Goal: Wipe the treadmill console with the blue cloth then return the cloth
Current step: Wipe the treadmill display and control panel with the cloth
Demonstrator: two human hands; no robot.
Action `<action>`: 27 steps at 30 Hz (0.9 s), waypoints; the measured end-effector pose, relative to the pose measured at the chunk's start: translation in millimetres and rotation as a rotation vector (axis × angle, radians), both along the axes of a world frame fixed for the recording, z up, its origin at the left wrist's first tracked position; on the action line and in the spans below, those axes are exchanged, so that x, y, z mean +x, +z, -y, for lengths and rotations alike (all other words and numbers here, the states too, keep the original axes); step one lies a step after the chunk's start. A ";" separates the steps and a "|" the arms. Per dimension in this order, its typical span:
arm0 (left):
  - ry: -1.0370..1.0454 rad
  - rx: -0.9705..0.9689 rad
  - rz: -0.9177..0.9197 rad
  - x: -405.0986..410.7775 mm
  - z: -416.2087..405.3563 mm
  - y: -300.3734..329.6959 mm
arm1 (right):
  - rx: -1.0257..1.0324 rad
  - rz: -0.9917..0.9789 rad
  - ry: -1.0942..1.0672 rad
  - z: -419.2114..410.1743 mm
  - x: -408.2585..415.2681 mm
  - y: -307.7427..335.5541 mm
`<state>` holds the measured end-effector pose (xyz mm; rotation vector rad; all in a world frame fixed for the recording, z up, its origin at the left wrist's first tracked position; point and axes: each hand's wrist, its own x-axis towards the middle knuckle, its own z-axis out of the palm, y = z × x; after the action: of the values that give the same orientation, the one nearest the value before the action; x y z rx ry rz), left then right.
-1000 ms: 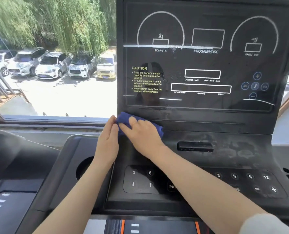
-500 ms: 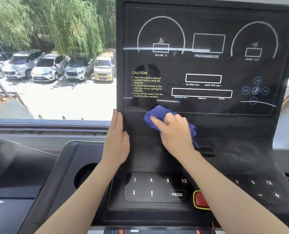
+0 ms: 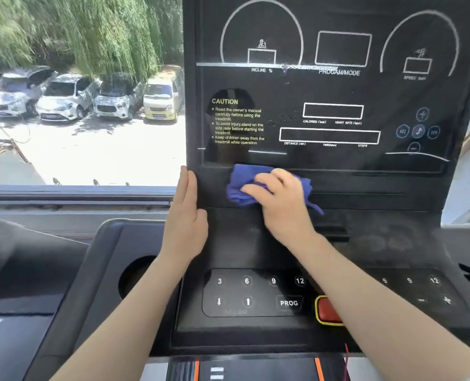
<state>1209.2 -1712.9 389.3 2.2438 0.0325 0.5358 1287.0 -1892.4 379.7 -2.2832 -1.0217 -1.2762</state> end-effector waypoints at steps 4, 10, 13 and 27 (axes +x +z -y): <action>0.032 -0.042 0.003 0.8 1.8 0.1 | -0.137 0.004 0.045 -15.6 -2.0 4.4; 0.029 -0.004 0.003 -0.7 -2.4 1.0 | 0.059 0.009 -0.142 32.4 0.8 1.4; 0.034 0.021 -0.019 -0.9 -4.5 5.4 | 0.053 0.025 -0.145 -7.8 0.0 3.6; 0.148 0.283 0.005 14.4 17.9 44.1 | 0.065 0.019 -0.278 14.9 20.0 44.6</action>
<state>1223.6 -1730.8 433.4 2.5297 0.1283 0.6601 1307.0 -1907.4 424.3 -2.4295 -0.6725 -1.4156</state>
